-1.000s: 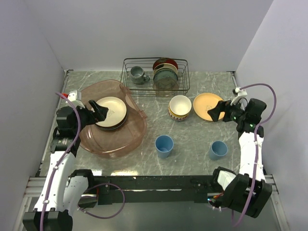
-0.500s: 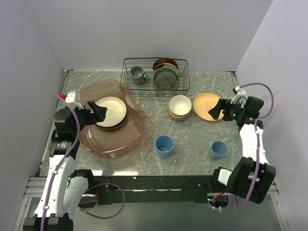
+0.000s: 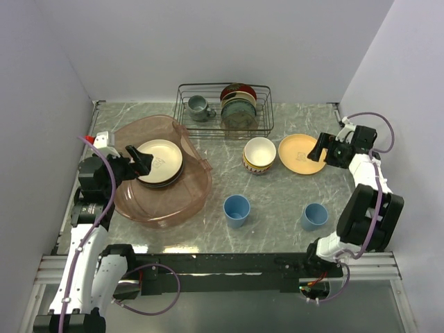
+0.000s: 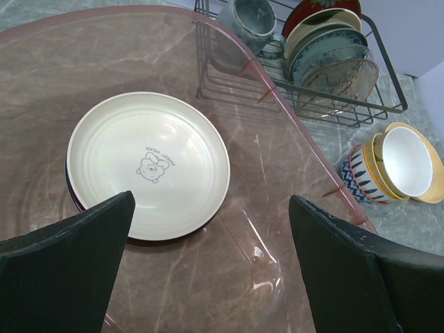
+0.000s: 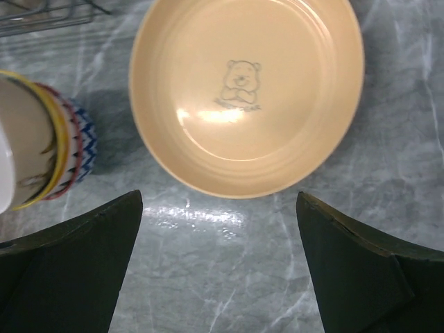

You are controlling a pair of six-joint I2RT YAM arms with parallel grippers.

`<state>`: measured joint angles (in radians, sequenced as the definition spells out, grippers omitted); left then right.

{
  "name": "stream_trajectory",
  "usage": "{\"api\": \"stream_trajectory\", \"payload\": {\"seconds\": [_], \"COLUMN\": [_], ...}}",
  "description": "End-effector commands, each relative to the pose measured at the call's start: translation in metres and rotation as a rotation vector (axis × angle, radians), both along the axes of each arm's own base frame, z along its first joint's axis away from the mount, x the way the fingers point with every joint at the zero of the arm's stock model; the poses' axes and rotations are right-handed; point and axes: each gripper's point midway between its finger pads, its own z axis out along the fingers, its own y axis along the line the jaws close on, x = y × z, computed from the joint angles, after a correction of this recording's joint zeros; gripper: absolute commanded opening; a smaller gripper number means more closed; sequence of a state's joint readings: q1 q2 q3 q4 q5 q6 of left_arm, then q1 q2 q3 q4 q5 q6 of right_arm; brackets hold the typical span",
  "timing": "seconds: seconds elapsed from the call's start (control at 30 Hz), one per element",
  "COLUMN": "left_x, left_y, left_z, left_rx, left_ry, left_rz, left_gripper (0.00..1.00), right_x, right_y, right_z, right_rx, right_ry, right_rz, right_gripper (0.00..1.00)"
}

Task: Place the mixed dishes into the plastic bin
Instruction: Pick up the plate at the center of the board.

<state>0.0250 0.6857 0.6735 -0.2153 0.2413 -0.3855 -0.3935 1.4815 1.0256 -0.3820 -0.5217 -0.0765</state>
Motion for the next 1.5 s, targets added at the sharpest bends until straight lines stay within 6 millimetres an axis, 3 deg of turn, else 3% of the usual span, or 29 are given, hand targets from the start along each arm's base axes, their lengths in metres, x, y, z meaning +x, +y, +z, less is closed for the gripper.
{"api": "stream_trajectory", "payload": {"seconds": [0.0, 0.07, 0.2, 0.43, 0.57, 0.63, 0.67, 0.87, 1.3, 1.47], "left_x": [-0.001, -0.001, 0.0, 0.0, 0.001, 0.001, 0.001, 0.001, 0.001, 0.002], "left_y": [0.004, 0.004, 0.004, 0.002, 0.002, 0.003, 0.003, 0.003, 0.004, 0.003], "left_z": [0.02, 0.02, 0.021, 0.019, 0.018, 0.018, 0.018, 0.018, 0.017, 0.017], "left_rx": [0.021, 0.022, 0.022, 0.02, 0.02, 0.02, 0.02, 0.021, 0.021, 0.022], "left_ry": [-0.062, -0.063, -0.066, -0.058, -0.055, -0.057, -0.055, -0.057, -0.057, -0.054], "left_rz": [0.012, 0.012, 0.01, 0.002, 0.002, 0.004, 0.004, 0.005, 0.01, 0.004], "left_gripper": [0.99, 0.99, 0.99, 0.99, 0.99, 0.99, 0.99, 0.99, 0.99, 0.99], "right_x": [0.015, 0.019, 0.023, 0.029, 0.031, 0.033, 0.033, 0.037, 0.035, 0.035], "right_y": [-0.029, -0.037, -0.049, -0.055, -0.058, -0.058, -0.056, -0.057, -0.057, -0.056], "right_z": [-0.004, -0.019, -0.032, -0.051, -0.062, -0.063, -0.067, -0.075, -0.09, -0.094], "right_rx": [-0.053, -0.056, -0.083, -0.04, -0.019, -0.005, 0.012, 0.042, 0.06, 0.067], "right_ry": [0.038, 0.091, 0.122, 0.195, 0.229, 0.234, 0.245, 0.275, 0.323, 0.335], "right_rz": [-0.123, -0.161, -0.201, -0.246, -0.255, -0.254, -0.252, -0.247, -0.243, -0.231], "right_gripper": [0.97, 0.97, 0.96, 0.86, 0.75, 0.74, 0.67, 0.54, 0.42, 0.31]}}
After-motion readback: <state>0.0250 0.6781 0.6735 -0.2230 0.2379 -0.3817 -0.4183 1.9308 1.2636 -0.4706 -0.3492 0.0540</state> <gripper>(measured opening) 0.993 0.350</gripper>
